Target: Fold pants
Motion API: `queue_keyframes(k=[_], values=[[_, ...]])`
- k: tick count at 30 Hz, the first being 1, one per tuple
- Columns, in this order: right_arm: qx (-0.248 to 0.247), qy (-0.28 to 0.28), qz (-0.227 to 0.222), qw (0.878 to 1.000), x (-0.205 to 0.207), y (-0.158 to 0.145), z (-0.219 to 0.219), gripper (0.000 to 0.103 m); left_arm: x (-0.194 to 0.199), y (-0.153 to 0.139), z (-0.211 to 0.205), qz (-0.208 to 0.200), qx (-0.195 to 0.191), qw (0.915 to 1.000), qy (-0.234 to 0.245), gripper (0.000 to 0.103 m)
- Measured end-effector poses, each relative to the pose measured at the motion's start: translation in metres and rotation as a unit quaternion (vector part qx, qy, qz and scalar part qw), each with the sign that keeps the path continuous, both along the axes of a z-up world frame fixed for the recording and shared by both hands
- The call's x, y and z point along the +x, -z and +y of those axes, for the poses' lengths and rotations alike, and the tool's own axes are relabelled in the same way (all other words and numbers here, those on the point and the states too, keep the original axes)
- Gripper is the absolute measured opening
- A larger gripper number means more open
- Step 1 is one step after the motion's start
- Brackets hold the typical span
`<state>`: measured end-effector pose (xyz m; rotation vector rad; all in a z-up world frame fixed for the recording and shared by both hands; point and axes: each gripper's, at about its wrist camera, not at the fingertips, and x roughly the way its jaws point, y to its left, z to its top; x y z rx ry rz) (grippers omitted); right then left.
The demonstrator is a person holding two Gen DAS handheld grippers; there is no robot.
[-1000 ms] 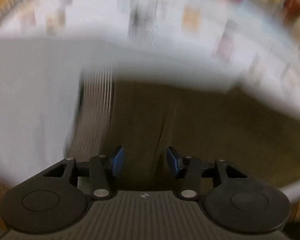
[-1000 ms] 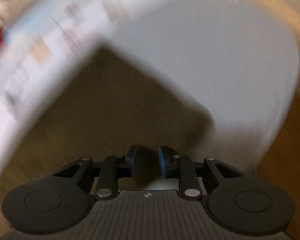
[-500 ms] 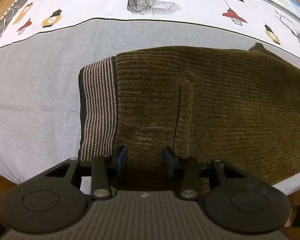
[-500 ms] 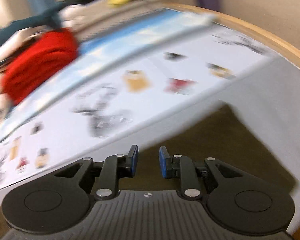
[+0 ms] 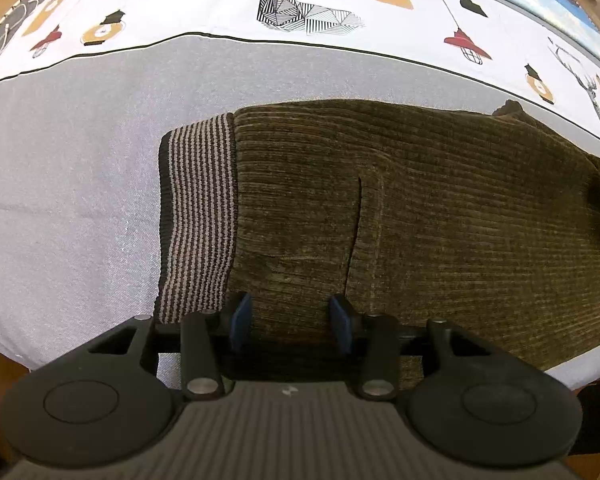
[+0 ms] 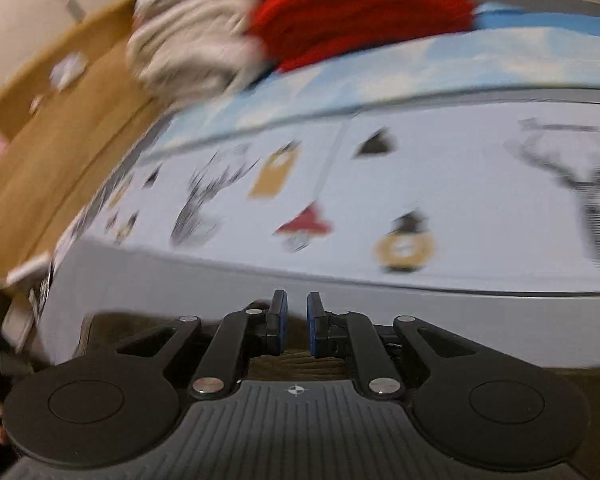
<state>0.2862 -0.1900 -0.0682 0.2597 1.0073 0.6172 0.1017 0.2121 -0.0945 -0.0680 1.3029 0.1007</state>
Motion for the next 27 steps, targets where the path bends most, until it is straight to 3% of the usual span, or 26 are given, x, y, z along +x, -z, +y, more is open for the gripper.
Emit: queue_keyframes(k=[4, 8, 11, 13, 14, 15, 17, 18, 19, 20, 23, 27], values=[[0.002, -0.035, 0.038, 0.999, 0.014, 0.018, 0.048, 0.012, 0.001, 0.001, 0.001, 0.002, -0.002, 1.0, 0.004, 0.05], [-0.003, -0.034, 0.08, 0.996, 0.029, 0.047, 0.073, 0.037, 0.003, 0.001, 0.003, 0.005, -0.008, 0.9999, 0.009, 0.05], [0.001, -0.042, 0.118, 0.992, 0.042, 0.071, 0.084, 0.038, 0.004, 0.001, 0.005, 0.007, -0.013, 0.9998, 0.01, 0.05], [0.002, -0.071, 0.143, 0.987, 0.048, 0.084, 0.093, 0.032, 0.004, 0.001, 0.005, 0.008, -0.015, 0.9998, 0.012, 0.05], [-0.018, -0.082, 0.127, 0.988, 0.048, 0.083, 0.099, 0.01, 0.004, 0.001, 0.006, 0.008, -0.016, 0.9997, 0.013, 0.05], [-0.026, -0.084, 0.1, 0.991, 0.049, 0.077, 0.103, 0.01, 0.005, 0.001, 0.006, 0.009, -0.017, 0.9997, 0.013, 0.05], [0.011, -0.052, 0.06, 0.997, 0.057, 0.058, 0.101, 0.008, 0.006, 0.0, 0.006, 0.008, -0.016, 0.9997, 0.015, 0.05], [0.01, -0.043, 0.035, 0.998, 0.058, 0.049, 0.102, 0.0, 0.006, 0.0, 0.006, 0.009, -0.017, 0.9997, 0.016, 0.05], [-0.005, -0.035, -0.015, 0.999, 0.055, 0.037, 0.104, 0.0, 0.006, 0.0, 0.006, 0.01, -0.017, 0.9997, 0.017, 0.05], [-0.022, -0.023, -0.036, 0.999, 0.056, 0.031, 0.102, 0.0, 0.006, 0.0, 0.005, 0.01, -0.017, 0.9996, 0.018, 0.05], [-0.015, 0.014, 0.005, 1.0, 0.066, 0.035, 0.08, 0.001, 0.006, -0.003, 0.005, 0.004, -0.018, 0.9997, 0.016, 0.05], [-0.018, 0.004, -0.009, 1.0, 0.061, 0.015, 0.05, 0.003, 0.009, -0.015, 0.005, -0.018, -0.018, 0.9996, 0.008, 0.051]])
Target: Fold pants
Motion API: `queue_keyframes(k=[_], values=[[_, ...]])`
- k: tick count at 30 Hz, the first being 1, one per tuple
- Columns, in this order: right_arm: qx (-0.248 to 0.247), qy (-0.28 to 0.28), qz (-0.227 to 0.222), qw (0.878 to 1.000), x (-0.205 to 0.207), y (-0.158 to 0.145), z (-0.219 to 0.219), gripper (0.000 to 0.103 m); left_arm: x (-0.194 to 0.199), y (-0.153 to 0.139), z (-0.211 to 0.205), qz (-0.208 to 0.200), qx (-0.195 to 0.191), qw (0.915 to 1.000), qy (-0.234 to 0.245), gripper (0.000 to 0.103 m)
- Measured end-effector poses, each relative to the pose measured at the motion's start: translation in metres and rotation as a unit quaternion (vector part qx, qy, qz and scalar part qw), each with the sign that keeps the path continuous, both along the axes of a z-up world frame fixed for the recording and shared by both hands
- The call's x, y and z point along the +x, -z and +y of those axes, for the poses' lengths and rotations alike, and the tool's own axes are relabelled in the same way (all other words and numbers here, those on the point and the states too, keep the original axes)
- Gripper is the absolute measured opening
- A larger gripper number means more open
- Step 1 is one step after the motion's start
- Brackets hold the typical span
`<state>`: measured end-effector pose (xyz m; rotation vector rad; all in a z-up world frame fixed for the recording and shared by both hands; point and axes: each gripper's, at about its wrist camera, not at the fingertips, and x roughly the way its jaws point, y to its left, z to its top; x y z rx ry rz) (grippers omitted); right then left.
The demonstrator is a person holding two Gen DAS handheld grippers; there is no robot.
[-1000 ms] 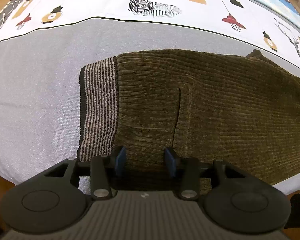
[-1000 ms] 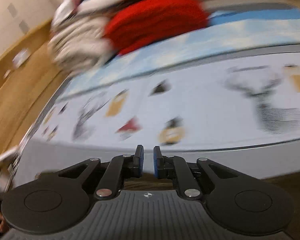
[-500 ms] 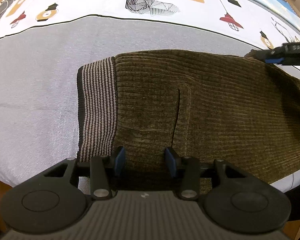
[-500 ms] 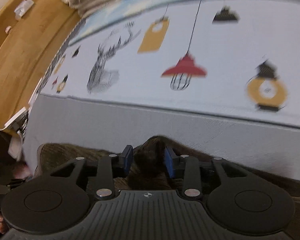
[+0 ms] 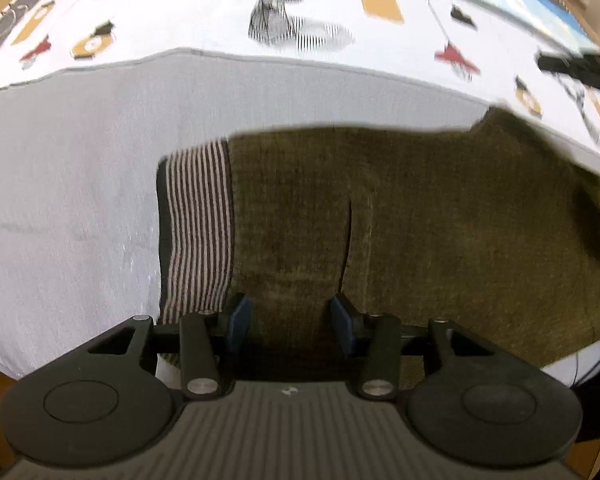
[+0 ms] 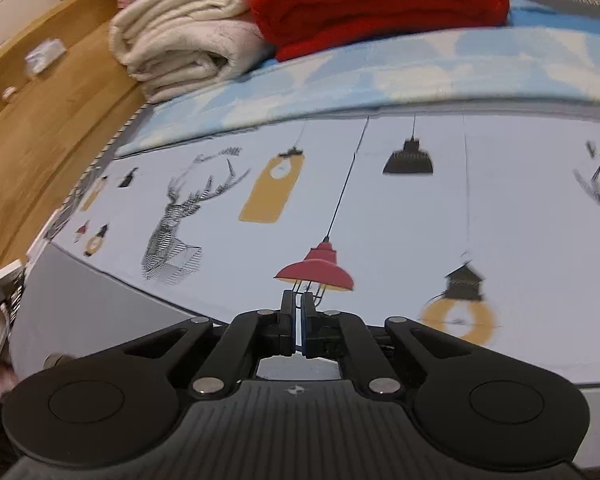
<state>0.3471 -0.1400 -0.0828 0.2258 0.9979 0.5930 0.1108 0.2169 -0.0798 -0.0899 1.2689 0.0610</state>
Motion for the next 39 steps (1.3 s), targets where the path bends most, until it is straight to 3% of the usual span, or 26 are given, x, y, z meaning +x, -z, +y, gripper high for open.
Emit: queue_keyframes(k=[3, 7, 12, 17, 20, 21, 23, 24, 28, 31, 39], values=[[0.005, -0.052, -0.004, 0.999, -0.014, -0.013, -0.022, 0.007, 0.007, -0.014, -0.004, -0.028, -0.005, 0.9995, -0.011, 0.051], [-0.075, -0.105, -0.043, 0.991, -0.036, -0.016, -0.05, 0.017, 0.02, -0.028, -0.028, -0.05, -0.009, 0.9987, -0.005, 0.051], [-0.157, -0.088, -0.034, 0.983, -0.053, 0.014, -0.103, 0.037, 0.033, -0.035, -0.082, -0.061, -0.016, 0.9972, 0.041, 0.052], [-0.167, -0.122, -0.037, 0.978, -0.069, 0.035, -0.127, 0.047, 0.044, -0.033, -0.12, -0.059, -0.011, 0.9959, 0.068, 0.052], [-0.166, -0.14, -0.044, 0.975, -0.073, 0.039, -0.127, 0.047, 0.052, -0.031, -0.134, -0.055, -0.006, 0.9958, 0.072, 0.052], [-0.166, -0.15, -0.047, 0.974, -0.075, 0.04, -0.125, 0.038, 0.055, -0.03, -0.14, -0.055, -0.005, 0.9956, 0.075, 0.052], [-0.177, -0.178, -0.049, 0.967, -0.077, 0.045, -0.118, 0.01, 0.062, -0.028, -0.151, -0.054, -0.005, 0.9953, 0.081, 0.052], [-0.181, -0.184, -0.056, 0.965, -0.076, 0.043, -0.118, 0.006, 0.064, -0.028, -0.157, -0.052, -0.005, 0.9951, 0.084, 0.052], [-0.127, -0.109, -0.062, 0.984, -0.058, 0.025, -0.146, 0.006, 0.078, -0.024, -0.178, -0.051, -0.005, 0.9938, 0.099, 0.052], [-0.186, -0.088, -0.068, 0.976, -0.062, 0.031, -0.155, 0.007, 0.088, -0.019, -0.196, -0.051, -0.006, 0.9925, 0.111, 0.052], [-0.118, 0.034, -0.058, 0.991, -0.073, 0.015, -0.264, 0.007, 0.109, -0.008, -0.232, -0.049, -0.009, 0.9888, 0.141, 0.052]])
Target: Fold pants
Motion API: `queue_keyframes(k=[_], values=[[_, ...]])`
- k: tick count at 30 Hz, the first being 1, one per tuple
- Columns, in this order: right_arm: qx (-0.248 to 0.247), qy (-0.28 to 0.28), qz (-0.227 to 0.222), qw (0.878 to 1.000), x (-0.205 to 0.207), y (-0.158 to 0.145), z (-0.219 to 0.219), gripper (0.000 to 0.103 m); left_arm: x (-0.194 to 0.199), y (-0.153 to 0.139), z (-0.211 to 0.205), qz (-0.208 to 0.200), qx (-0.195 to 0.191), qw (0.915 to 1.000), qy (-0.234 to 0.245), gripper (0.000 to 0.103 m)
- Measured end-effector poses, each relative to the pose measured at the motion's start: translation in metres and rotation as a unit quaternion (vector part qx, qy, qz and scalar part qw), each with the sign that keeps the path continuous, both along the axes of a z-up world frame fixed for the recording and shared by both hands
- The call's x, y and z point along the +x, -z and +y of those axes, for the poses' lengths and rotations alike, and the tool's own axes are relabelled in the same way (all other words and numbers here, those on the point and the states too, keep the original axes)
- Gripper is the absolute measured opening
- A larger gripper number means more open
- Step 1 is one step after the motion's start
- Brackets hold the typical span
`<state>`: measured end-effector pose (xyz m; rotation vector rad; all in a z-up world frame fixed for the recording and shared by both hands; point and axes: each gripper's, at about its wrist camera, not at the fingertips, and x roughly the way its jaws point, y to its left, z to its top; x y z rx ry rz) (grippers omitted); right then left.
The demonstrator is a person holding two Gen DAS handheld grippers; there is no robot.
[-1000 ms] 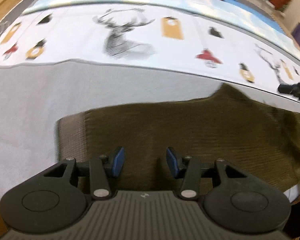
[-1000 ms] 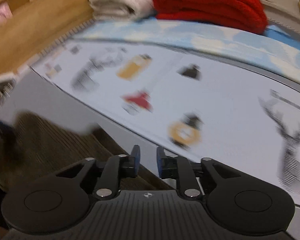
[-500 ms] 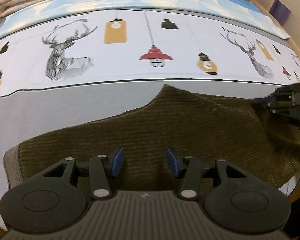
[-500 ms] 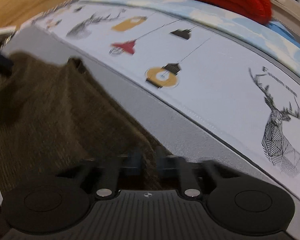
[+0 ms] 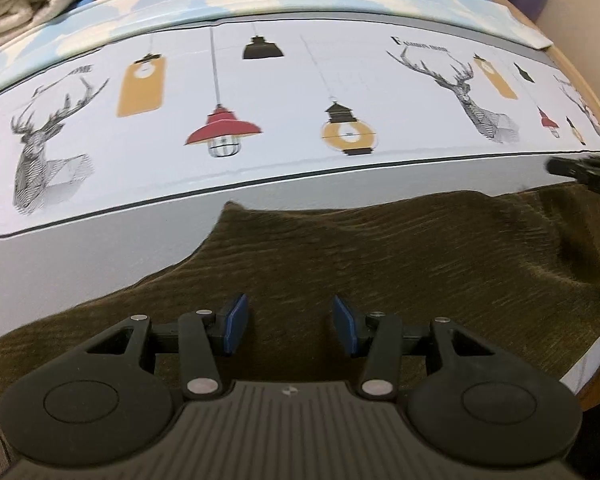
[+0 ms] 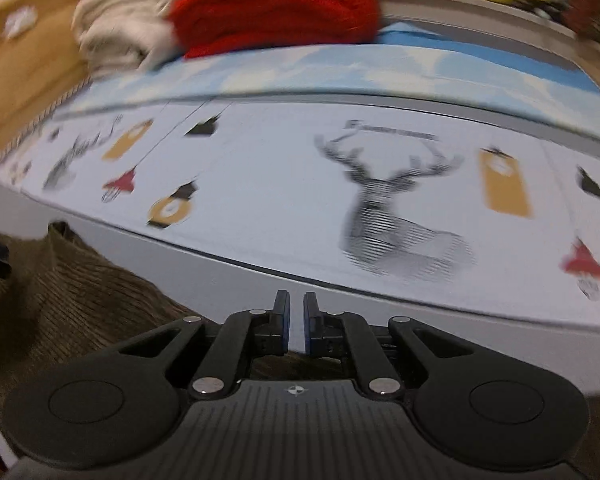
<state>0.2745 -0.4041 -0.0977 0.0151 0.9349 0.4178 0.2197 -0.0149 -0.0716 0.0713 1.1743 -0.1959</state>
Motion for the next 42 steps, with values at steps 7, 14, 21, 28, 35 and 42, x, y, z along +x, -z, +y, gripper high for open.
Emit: queue_keyframes(k=[7, 14, 21, 28, 35, 42], values=[[-0.054, 0.122, -0.033, 0.99, -0.033, 0.013, -0.109, 0.008, 0.008, 0.001, -0.022, -0.004, 0.002, 0.9998, 0.021, 0.052], [-0.071, 0.313, -0.034, 0.947, -0.052, 0.038, -0.202, 0.058, 0.013, 0.005, -0.037, 0.0, 0.013, 0.9993, 0.035, 0.052], [-0.031, 0.28, -0.043, 0.958, -0.051, 0.047, -0.208, 0.01, 0.016, 0.011, -0.044, 0.005, 0.024, 0.9989, 0.04, 0.052], [-0.042, 0.375, -0.02, 0.926, -0.039, 0.051, -0.222, 0.014, 0.019, 0.014, -0.043, 0.008, 0.026, 0.999, 0.037, 0.052], [-0.041, 0.457, -0.032, 0.888, -0.068, 0.014, -0.232, 0.042, 0.014, 0.006, -0.034, 0.0, 0.014, 0.9991, 0.039, 0.052], [0.0, 0.55, 0.033, 0.835, -0.151, 0.007, -0.26, 0.052, 0.003, -0.012, -0.023, -0.018, -0.003, 0.9992, 0.034, 0.052]])
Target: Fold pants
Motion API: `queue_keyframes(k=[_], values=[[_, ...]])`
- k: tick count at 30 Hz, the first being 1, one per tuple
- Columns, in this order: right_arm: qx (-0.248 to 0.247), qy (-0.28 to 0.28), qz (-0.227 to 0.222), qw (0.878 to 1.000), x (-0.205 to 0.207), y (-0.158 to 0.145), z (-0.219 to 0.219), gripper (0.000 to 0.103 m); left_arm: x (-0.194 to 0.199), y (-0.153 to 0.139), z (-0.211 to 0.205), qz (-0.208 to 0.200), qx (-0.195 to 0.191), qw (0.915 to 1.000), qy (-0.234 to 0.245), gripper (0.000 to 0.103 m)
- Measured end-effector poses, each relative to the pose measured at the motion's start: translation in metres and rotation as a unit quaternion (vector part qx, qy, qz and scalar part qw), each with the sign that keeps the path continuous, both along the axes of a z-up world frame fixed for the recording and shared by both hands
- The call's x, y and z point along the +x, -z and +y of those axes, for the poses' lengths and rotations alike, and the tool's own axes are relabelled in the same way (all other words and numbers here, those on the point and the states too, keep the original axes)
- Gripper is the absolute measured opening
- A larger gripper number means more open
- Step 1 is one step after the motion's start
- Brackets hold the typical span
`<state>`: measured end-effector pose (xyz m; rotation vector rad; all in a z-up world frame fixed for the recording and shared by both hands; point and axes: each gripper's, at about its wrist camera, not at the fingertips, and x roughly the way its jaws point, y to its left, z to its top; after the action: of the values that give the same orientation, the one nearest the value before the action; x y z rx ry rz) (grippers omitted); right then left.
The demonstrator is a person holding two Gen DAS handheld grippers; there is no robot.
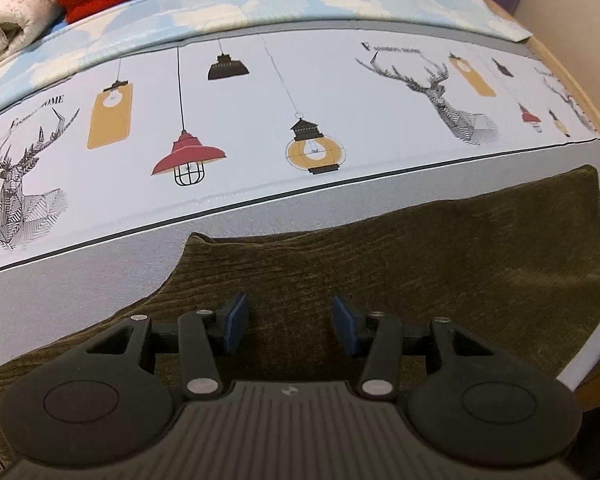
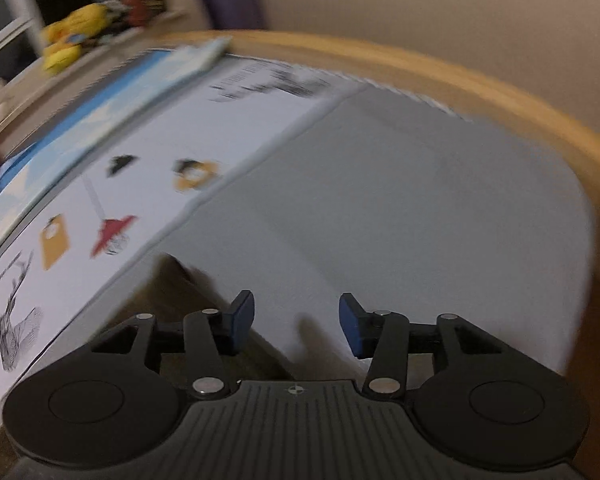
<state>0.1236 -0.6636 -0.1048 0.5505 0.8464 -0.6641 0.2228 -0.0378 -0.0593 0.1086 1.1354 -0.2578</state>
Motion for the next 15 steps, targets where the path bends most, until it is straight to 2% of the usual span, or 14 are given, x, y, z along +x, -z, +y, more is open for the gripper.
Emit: queue_keyframes(k=[3, 6, 10, 15], values=[[0.068, 0.059, -0.004, 0.996, -0.041, 0.008, -0.008, 0.053, -0.009, -0.007, 0.002, -0.007, -0.009, 0.9999, 0.006, 0.052], [0.12, 0.089, -0.007, 0.989, -0.071, 0.019, -0.004, 0.053, -0.018, -0.013, 0.005, -0.013, -0.014, 0.9998, 0.008, 0.052], [0.146, 0.093, -0.018, 0.985, -0.091, 0.026, 0.011, 0.056, -0.03, -0.017, 0.013, -0.017, -0.014, 0.9997, 0.008, 0.052], [0.164, 0.075, -0.016, 0.984, -0.086, 0.037, 0.025, 0.058, -0.04, -0.014, 0.025, -0.014, -0.007, 0.9999, 0.002, 0.052]])
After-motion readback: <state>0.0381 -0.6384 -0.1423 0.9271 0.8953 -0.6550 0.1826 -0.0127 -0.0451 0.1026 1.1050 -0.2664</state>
